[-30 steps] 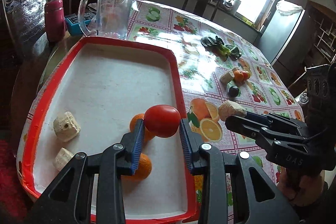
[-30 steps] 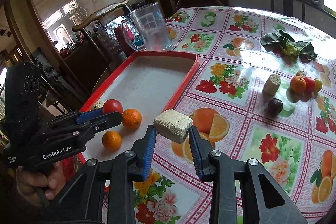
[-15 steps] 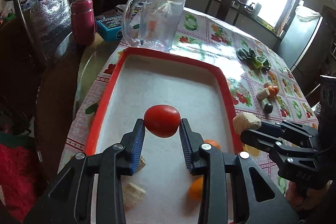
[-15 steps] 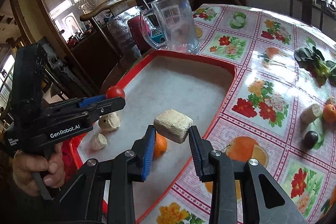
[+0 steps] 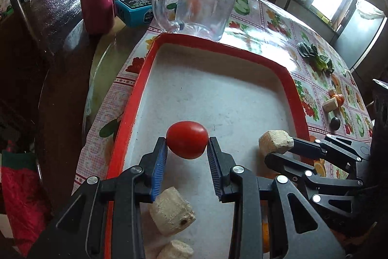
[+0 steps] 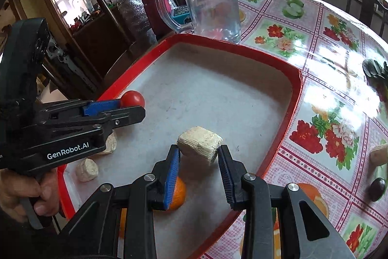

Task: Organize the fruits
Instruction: 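Open the right tool to drop the block while the left tool releases the tomato in the tray, then move both tools back over the table toward the remaining fruit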

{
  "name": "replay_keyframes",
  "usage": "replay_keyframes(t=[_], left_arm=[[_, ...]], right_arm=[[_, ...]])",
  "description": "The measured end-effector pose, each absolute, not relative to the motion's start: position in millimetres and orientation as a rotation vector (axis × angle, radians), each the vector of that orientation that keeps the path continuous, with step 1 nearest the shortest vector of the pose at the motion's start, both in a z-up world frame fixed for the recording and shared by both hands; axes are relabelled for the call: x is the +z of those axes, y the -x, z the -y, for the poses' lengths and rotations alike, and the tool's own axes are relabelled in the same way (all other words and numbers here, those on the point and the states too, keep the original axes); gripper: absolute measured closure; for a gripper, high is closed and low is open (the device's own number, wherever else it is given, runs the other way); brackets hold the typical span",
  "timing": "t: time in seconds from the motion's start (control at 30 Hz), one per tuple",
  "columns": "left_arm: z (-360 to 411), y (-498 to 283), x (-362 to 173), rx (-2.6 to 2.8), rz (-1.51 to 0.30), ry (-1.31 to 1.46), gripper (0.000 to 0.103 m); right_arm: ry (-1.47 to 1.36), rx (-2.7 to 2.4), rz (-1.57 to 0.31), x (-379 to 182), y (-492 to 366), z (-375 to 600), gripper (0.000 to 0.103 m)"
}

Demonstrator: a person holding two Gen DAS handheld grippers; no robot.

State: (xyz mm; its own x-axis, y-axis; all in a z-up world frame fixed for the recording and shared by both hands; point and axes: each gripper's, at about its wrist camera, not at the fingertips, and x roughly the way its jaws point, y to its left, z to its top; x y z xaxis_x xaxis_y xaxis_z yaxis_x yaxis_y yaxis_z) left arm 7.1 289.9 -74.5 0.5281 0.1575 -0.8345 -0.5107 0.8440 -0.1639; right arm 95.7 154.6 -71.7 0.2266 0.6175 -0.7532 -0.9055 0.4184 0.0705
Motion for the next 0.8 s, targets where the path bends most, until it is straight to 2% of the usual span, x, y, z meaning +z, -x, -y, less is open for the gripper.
replay_keyframes(t=[0.17,0.27,0.53,0.8], left_arm=[[-290.4,-7.4,-79.1,0.428,-0.973,0.431,0.071],[-290.6,-2.9,-79.5,0.443,-0.974,0.441,0.062],[-274.0,10.6,-64.3,0.445,-0.908,0.448,0.062],[-231.1,0.8,-45.4,0.37,-0.872,0.404,0.058]], right_arm=[[0.431,1.098,-0.8,-71.2,-94.3,-152.3,0.067],[0.409,1.104,-0.794,-66.5,-92.9,-143.2,0.067],[0.311,1.111,-0.738,-42.9,-87.8,-96.3,0.065],[0.216,1.036,-0.756,-43.1,-100.6,-30.9,0.062]])
